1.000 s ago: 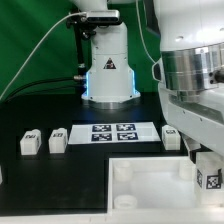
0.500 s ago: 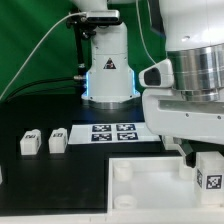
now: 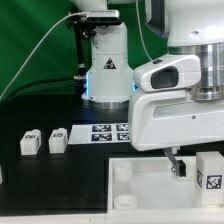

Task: Assemble one leg

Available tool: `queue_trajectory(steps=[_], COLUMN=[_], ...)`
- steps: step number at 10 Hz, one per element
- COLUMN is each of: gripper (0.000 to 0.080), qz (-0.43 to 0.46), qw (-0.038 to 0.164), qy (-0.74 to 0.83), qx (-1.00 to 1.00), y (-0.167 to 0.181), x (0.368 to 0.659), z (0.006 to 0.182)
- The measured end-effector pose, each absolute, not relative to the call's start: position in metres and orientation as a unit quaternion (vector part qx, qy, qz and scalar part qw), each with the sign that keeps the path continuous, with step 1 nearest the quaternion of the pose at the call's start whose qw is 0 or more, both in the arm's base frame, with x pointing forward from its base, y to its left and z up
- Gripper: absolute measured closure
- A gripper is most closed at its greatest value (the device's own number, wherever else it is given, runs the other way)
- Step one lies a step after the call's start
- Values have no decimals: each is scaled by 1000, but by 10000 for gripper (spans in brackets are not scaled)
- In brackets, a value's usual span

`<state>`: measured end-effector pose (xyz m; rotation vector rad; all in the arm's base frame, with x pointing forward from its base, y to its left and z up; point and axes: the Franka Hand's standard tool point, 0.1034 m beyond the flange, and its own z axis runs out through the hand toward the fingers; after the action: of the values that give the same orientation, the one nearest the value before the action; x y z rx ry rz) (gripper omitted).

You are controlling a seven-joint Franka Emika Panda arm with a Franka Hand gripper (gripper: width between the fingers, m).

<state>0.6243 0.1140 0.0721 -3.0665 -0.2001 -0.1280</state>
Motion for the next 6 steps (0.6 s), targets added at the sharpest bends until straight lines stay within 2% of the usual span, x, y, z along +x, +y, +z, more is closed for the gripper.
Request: queue_trajectory(steps=[1,2,3,4,5,6], gripper=[150,273,273,431,508,508], qz=[-40,-41,-39,-38,-37,-34], qw=[36,36,38,40,41,43], qy=[-34,-35,-9,30,63,122], qx=[-998,-998,-998,-998,-996,-991], y=[115,114,115,115,115,115], x=[624,624,624,624,624,624], z=[72,72,72,72,72,72])
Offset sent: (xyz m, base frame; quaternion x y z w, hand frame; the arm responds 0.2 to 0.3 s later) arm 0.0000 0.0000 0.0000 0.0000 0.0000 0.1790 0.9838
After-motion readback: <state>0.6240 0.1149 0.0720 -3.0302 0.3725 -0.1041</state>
